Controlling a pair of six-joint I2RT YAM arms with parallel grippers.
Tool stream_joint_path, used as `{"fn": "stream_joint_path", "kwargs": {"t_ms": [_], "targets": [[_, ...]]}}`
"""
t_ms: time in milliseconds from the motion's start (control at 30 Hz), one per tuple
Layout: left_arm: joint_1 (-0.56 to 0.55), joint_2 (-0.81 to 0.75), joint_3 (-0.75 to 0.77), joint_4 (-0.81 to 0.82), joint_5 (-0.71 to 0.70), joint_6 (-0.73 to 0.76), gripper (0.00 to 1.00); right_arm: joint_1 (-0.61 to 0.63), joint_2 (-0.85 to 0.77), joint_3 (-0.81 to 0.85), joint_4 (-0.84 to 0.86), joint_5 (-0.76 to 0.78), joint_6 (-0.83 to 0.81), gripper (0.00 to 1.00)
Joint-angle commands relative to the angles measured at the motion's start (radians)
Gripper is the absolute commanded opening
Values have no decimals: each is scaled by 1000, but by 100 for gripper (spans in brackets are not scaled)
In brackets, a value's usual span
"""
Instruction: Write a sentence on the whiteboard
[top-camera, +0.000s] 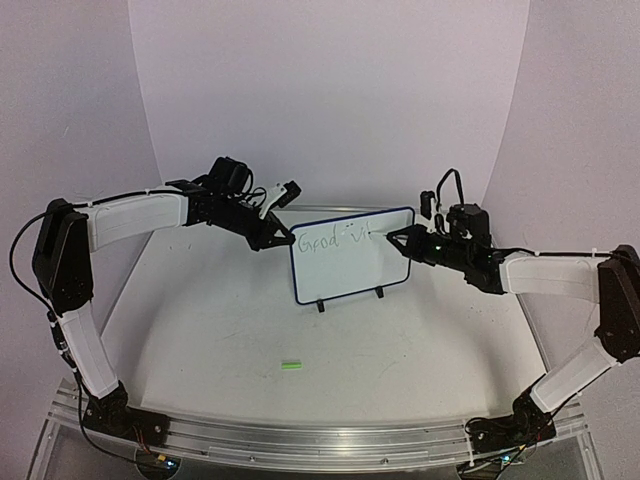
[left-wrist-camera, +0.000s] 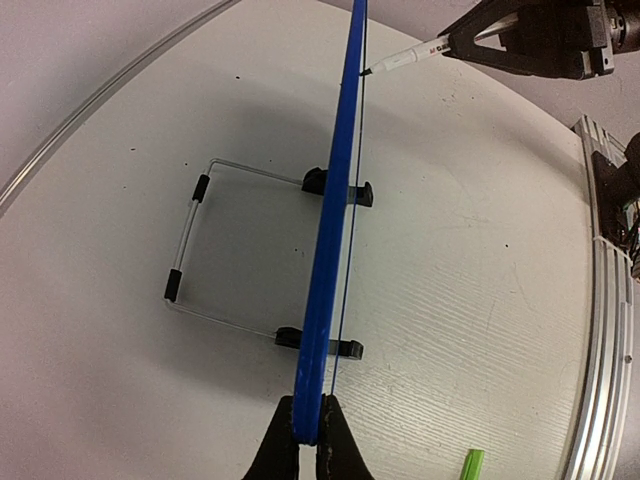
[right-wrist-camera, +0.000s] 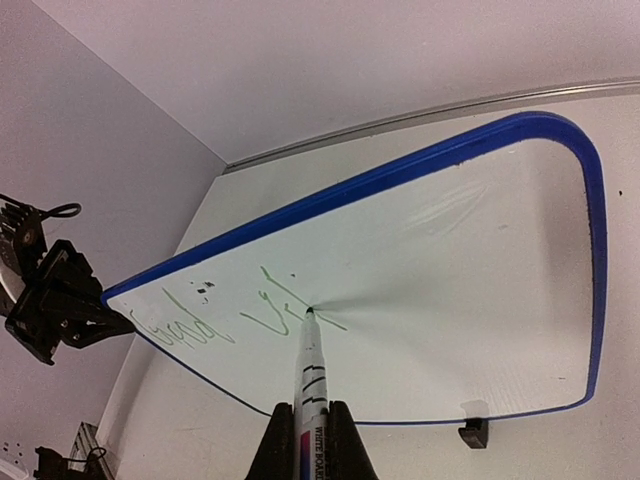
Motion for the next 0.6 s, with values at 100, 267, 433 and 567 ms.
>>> {"fn": "stream_joint_path", "kwargs": {"t_ms": [100, 267, 433, 567], "targets": [[5, -8, -10, -34, -98, 44, 0, -3, -38, 34, 31, 41, 0, 0], [5, -8, -11, -34, -97, 44, 0, -2, -40, 19, 31, 67, 1, 0], [5, -9, -10, -34, -96, 44, 0, -2, -38, 8, 27, 88, 2, 0], [5, -9, -10, -34, -96, 44, 0, -2, -40, -2, 22, 104, 3, 0]]}}
